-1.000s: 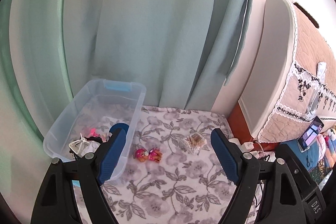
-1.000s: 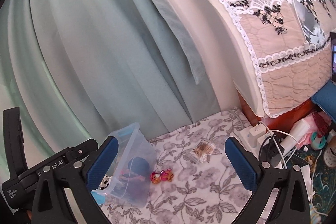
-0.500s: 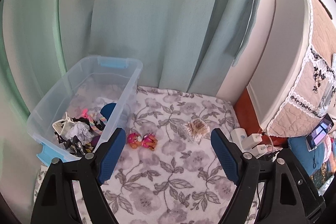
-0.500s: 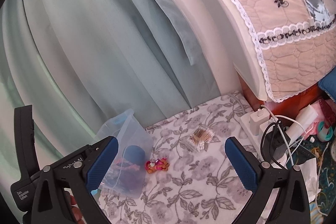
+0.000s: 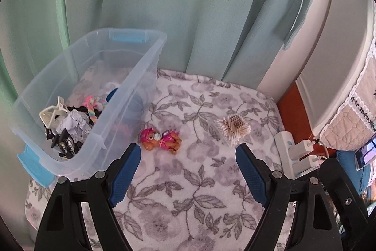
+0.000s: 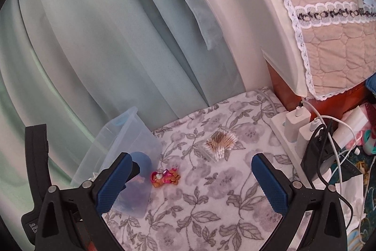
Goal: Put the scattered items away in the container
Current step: 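Withdraw both tools from the container toward the puppy figure and cotton swab bag, then lower the left tool onto the pink puppy figure while the right tool approaches the cotton swab bag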
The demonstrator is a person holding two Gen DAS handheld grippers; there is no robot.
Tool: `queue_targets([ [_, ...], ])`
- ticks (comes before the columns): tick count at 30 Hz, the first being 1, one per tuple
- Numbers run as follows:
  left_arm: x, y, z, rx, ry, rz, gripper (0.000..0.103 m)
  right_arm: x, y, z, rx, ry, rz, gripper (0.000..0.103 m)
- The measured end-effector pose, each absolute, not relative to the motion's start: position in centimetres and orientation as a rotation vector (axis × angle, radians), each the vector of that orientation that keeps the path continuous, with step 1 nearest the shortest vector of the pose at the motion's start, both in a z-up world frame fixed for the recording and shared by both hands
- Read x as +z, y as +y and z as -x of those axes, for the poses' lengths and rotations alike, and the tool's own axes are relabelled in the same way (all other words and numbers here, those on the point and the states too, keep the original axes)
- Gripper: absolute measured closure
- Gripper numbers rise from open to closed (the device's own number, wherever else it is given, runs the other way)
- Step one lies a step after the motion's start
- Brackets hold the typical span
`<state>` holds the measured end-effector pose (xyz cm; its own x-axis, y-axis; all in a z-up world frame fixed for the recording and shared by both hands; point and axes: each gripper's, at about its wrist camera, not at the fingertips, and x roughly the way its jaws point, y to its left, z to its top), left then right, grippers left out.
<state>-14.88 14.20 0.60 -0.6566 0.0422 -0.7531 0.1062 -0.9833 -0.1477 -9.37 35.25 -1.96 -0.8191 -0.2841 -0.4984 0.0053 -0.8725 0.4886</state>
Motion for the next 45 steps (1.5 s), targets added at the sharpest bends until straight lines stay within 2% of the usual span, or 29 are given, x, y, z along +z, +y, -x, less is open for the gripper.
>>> queue_targets([
  [14,-5.0,13.7,17.9,-2.712,0.339,-1.381,0.019,-5.6,33.8,13.9,-2.713,-0.637,-0.972,0.005],
  [17,-6.1,13.6,18.6,-2.685,0.366,-1.389,0.019,-6.6,33.8,14.8,-2.707,-0.625,-1.006,0.01],
  [22,-7.9,13.4,20.1,-2.649,0.397,-1.402,0.019,-8.5,34.0,16.2,-2.698,-0.627,-1.066,0.012],
  [45,-13.2,12.0,24.7,-2.543,0.506,-1.383,0.02,-14.7,32.8,23.3,-2.635,-0.589,-1.214,0.017],
])
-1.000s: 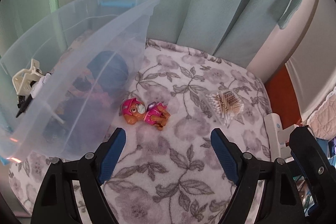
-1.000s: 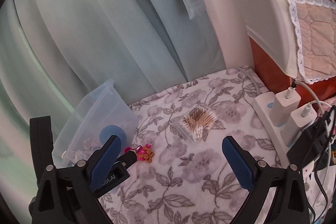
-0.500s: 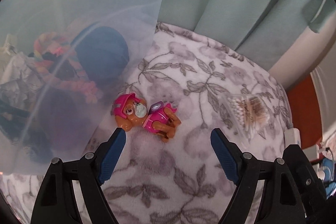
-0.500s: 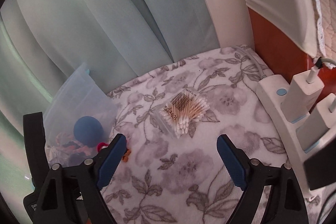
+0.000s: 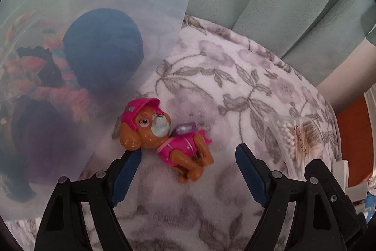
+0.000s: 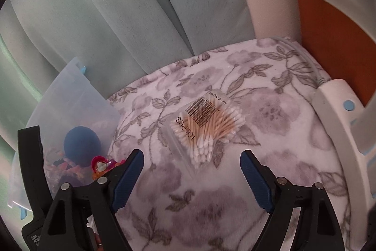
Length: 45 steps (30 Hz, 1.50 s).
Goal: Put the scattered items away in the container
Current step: 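Lower the left tool onto the pink puppy figure while the right tool approaches the cotton swab bag, then close the left tool on the puppy figure while the right tool grasps the cotton swab bag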
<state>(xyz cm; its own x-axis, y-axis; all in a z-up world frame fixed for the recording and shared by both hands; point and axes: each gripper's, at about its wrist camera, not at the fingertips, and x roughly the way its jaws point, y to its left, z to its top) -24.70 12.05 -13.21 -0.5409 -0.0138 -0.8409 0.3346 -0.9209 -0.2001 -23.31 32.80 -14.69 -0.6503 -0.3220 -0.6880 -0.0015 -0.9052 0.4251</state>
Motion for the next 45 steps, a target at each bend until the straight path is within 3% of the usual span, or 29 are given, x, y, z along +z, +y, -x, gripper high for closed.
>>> queue_targets([
  [9,-13.7,11.5,25.6,-2.582,0.444,-1.322,0.03,-16.0,32.5,25.4,-2.629,-0.577,-1.232,0.017],
  [16,-14.6,10.9,25.6,-2.617,0.364,-1.275,0.046,-16.5,32.1,26.6,-2.65,-0.543,-1.214,0.017],
  [23,-14.5,10.7,25.4,-2.638,0.36,-1.249,0.05,-16.8,31.9,27.3,-2.673,-0.519,-1.201,0.017],
  [36,-14.6,10.8,25.3,-2.644,0.369,-1.234,0.057,-17.0,32.6,27.6,-2.735,-0.569,-1.212,0.049],
  [45,-14.5,11.0,25.1,-2.649,0.365,-1.257,0.058,-16.5,32.9,26.9,-2.723,-0.618,-1.217,0.056],
])
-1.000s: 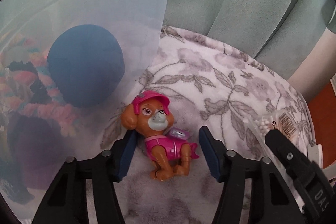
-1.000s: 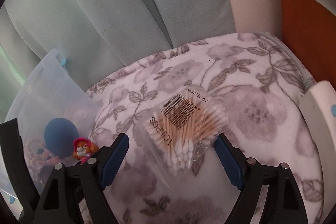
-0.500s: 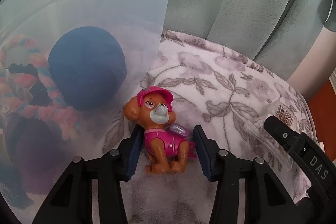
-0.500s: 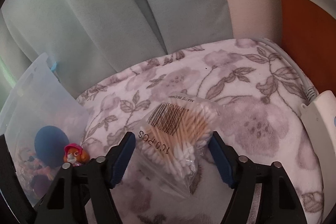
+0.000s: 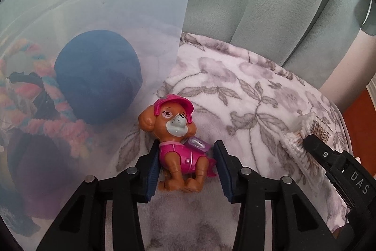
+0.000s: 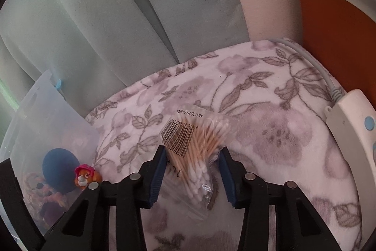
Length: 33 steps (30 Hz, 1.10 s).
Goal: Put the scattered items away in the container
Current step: 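Close the left tool on the puppy figure while the right tool grasps the cotton swab bag, then lift and carry the puppy with the left tool while the right tool carries the swab bag over the container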
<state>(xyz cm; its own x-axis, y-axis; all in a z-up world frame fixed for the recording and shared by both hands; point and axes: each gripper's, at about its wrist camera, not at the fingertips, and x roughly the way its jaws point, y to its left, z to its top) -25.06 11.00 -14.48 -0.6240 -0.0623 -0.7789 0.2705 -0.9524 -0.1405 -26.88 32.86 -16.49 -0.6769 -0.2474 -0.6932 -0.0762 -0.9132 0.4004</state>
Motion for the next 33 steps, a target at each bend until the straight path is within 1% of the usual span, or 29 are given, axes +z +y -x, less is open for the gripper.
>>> queue_targets([
  [8,-14.3,11.4,24.3,-2.665,0.331,-1.314,0.058,-16.0,32.9,24.6,-2.706,-0.657,-1.253,0.057],
  [23,-13.2,12.6,20.9,-2.656,0.353,-1.51,0.058,-15.7,33.7,17.2,-2.681,-0.786,-1.357,0.057],
  [29,-12.8,12.8,18.7,-2.649,0.38,-1.593,0.058,-14.4,34.2,14.8,-2.695,-0.835,-1.349,0.057],
  [33,-12.4,13.1,16.9,-2.648,0.385,-1.642,0.058,-12.7,34.0,13.5,-2.717,-0.83,-1.314,0.057],
])
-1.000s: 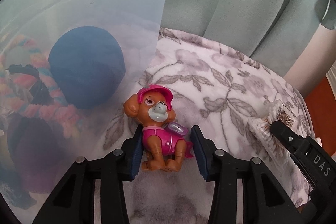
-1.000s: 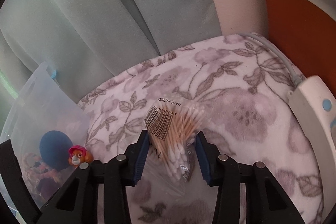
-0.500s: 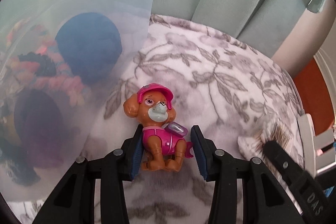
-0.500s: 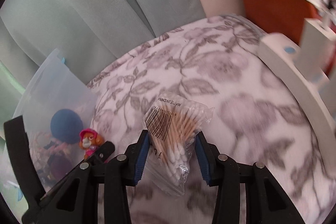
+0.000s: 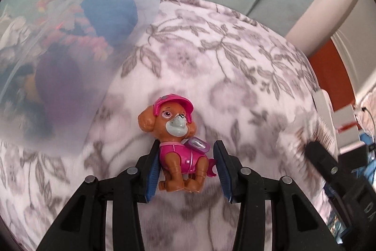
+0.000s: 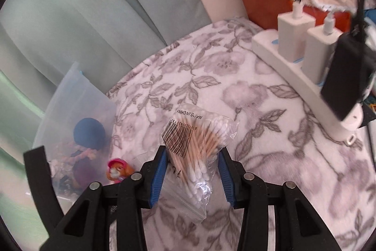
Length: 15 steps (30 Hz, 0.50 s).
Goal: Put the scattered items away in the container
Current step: 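Lift and carry the puppy with the left tool while the right tool carries the swab bag over the container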
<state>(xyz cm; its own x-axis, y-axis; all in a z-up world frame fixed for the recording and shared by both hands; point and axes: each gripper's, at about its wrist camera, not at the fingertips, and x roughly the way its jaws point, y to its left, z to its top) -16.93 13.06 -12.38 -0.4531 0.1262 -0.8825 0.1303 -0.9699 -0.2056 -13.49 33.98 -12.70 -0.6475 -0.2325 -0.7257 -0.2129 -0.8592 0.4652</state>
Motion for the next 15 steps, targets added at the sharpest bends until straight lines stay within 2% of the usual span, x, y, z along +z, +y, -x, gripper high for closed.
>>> queue_targets([
  [4,-10.9,13.3,15.7,-2.677,0.395,-1.641,0.058,-10.2,33.7,12.2,-2.757,-0.818,-1.243,0.057],
  [15,-0.7,12.7,13.6,-2.946,0.423,-1.399,0.058,-1.8,33.5,9.1,-2.866,-0.792,-0.95,0.057],
])
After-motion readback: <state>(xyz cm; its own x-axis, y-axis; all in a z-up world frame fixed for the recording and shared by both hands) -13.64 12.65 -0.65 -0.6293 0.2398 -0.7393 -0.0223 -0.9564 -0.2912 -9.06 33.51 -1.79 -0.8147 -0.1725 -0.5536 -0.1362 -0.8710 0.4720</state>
